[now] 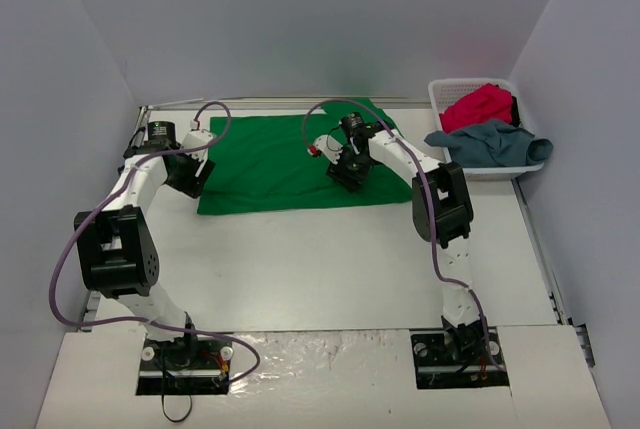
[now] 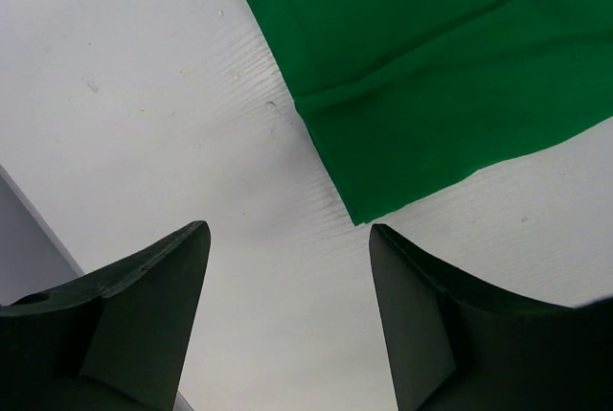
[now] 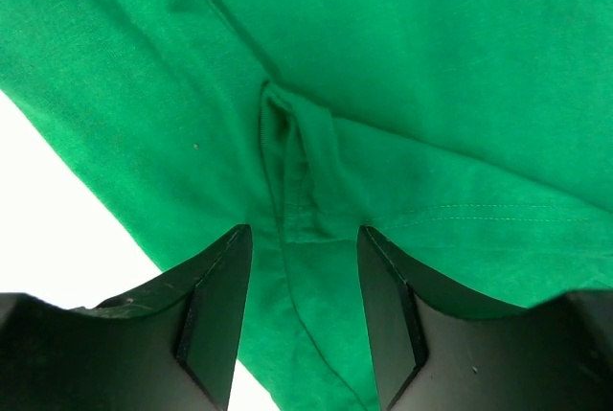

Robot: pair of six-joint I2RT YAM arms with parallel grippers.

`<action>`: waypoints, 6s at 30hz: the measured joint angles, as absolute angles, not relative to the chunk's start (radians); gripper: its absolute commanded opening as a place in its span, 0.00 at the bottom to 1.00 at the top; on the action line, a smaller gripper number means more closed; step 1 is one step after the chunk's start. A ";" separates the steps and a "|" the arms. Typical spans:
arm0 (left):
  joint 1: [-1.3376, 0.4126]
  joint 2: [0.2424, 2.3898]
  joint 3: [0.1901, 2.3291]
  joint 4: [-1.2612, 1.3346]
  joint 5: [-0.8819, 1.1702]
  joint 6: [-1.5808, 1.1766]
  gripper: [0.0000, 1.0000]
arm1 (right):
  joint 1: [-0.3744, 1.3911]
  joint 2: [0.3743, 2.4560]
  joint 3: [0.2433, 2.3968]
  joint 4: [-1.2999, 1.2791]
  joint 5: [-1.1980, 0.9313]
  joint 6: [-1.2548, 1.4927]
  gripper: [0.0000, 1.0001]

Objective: Fold and stack the t-shirts
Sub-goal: Fold the flattened tshirt in 1/3 of the way

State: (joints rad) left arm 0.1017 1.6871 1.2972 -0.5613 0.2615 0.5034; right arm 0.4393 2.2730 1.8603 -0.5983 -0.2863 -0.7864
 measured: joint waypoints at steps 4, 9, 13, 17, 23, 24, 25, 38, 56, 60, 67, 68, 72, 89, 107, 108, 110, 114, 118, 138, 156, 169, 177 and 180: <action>0.102 1.687 1.297 -0.560 0.265 0.501 0.66 | 0.439 2.273 1.870 -0.603 -0.276 -0.789 0.44; 0.102 1.694 1.297 -0.554 0.268 0.500 0.66 | 0.437 2.274 1.893 -0.611 -0.261 -0.791 0.44; 0.102 1.709 1.297 -0.550 0.269 0.500 0.66 | 0.432 2.299 1.931 -0.610 -0.256 -0.795 0.42; 0.102 1.725 1.297 -0.548 0.269 0.500 0.66 | 0.426 2.323 1.936 -0.611 -0.250 -0.798 0.40; 0.102 1.740 1.297 -0.547 0.270 0.500 0.66 | 0.424 2.334 1.945 -0.618 -0.251 -0.806 0.35; 0.102 1.741 1.297 -0.547 0.271 0.500 0.66 | 0.424 2.334 1.945 -0.619 -0.251 -0.807 0.32; 0.102 1.741 1.297 -0.547 0.273 0.500 0.66 | 0.424 2.334 1.945 -0.622 -0.250 -0.810 0.26; 0.102 1.741 1.297 -0.548 0.284 0.496 0.66 | 0.424 2.336 1.945 -0.627 -0.238 -0.812 0.04; 0.102 1.741 1.297 -0.548 0.292 0.496 0.66 | 0.440 2.335 2.065 -0.659 -0.191 -0.812 0.00; 0.102 1.741 1.296 -0.548 0.292 0.496 0.66 | 0.453 2.335 2.104 -0.659 -0.180 -0.815 0.00; 0.111 1.741 1.288 -0.547 0.292 0.496 0.66 | 0.471 2.384 2.210 -0.661 -0.169 -0.843 0.00; 0.112 1.741 1.282 -0.546 0.291 0.496 0.66 | 0.474 2.400 2.227 -0.661 -0.167 -0.848 0.00; 0.118 1.748 1.264 -0.547 0.291 0.497 0.66 | 0.490 2.472 2.288 -0.662 -0.156 -0.871 0.04; 0.121 1.766 1.230 -0.540 0.314 0.484 0.66 | 0.553 2.588 2.342 -0.378 0.096 -0.807 0.34; 0.125 1.631 1.212 -0.546 0.355 0.476 0.67 | 0.553 2.214 1.939 -0.331 0.170 -0.707 0.00; 0.125 1.629 1.210 -0.545 0.358 0.474 0.67 | 0.553 2.202 1.917 -0.331 0.171 -0.706 0.00; 0.125 1.623 1.197 -0.544 0.364 0.470 0.67 | 0.553 2.188 1.875 -0.329 0.171 -0.704 0.00; 0.125 1.623 1.180 -0.548 0.370 0.466 0.67 | 0.553 2.181 1.807 -0.334 0.162 -0.691 0.00; 0.125 1.622 1.180 -0.548 0.370 0.464 0.67 | 0.553 2.181 1.782 -0.349 0.148 -0.677 0.00; 0.125 1.626 1.179 -0.541 0.369 0.463 0.67 | 0.543 2.284 1.789 -0.354 0.093 -0.654 0.00; 0.125 1.673 1.179 -0.540 0.364 0.462 0.67 | 0.509 2.383 1.966 -0.358 0.084 -0.665 0.00; 0.132 1.664 1.179 -0.545 0.314 0.469 0.67 | 0.503 2.567 2.254 -0.361 0.107 -0.689 0.00; 0.133 1.555 1.177 -0.558 0.321 0.469 0.68 | 0.499 2.467 2.143 -0.355 0.161 -0.674 0.02; 0.130 1.488 1.153 -0.555 0.322 0.485 0.68 | 0.496 2.359 2.063 -0.347 0.183 -0.665 0.16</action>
